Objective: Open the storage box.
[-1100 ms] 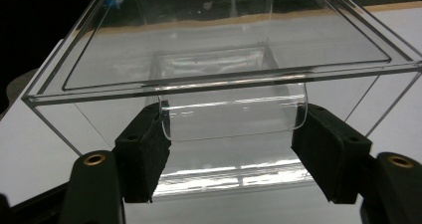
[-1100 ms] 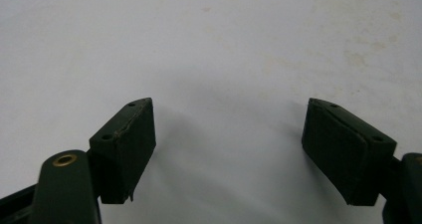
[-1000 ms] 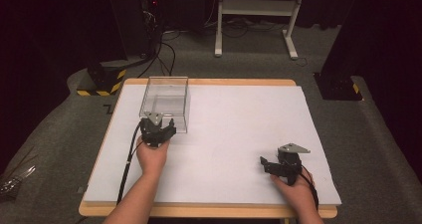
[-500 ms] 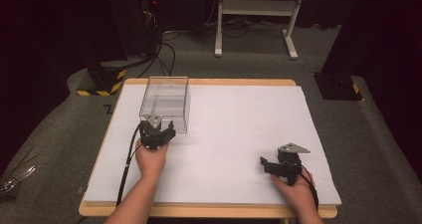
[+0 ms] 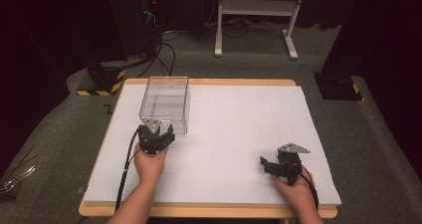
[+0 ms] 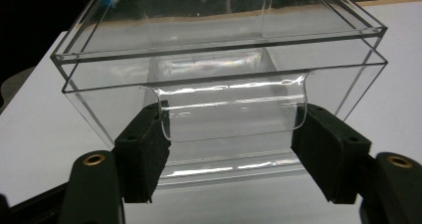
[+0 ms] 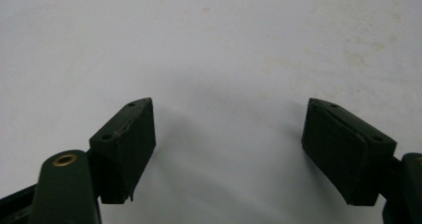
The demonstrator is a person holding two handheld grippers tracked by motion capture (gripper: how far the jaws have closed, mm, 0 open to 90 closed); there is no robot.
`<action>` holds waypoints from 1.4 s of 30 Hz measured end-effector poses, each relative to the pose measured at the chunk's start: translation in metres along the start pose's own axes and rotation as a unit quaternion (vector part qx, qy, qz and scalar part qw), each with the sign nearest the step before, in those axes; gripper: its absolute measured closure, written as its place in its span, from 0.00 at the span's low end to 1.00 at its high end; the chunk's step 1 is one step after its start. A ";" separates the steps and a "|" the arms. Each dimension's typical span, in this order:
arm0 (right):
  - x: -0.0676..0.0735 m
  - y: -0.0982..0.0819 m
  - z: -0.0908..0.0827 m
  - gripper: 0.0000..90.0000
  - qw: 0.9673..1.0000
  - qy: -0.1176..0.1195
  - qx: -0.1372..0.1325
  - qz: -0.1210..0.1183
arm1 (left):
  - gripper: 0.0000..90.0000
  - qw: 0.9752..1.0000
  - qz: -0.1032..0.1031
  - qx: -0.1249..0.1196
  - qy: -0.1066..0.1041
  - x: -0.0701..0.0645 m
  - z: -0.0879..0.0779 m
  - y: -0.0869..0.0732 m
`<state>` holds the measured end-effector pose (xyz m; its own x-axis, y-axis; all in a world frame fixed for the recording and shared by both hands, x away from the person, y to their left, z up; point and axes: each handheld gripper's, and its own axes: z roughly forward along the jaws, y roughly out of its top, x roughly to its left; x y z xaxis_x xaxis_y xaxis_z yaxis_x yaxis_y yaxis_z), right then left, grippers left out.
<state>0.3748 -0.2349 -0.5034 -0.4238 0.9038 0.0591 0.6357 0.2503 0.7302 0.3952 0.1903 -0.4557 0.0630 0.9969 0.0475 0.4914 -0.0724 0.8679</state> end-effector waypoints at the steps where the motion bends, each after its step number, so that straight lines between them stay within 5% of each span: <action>1: 0.000 0.000 0.000 0.24 1.000 0.000 0.000 0.000 | 0.36 1.000 0.001 -0.001 0.000 0.000 -0.002 -0.001; 42: 0.000 0.000 0.000 0.24 1.000 0.000 0.001 0.000 | 0.36 1.000 0.004 -0.011 -0.008 -0.007 -0.069 -0.048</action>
<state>0.3747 -0.2350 -0.5033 -0.4238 0.9038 0.0598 0.6367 0.2503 0.7294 0.3107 0.1892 -0.4639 0.0816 0.9956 0.0470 0.4718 -0.0802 0.8781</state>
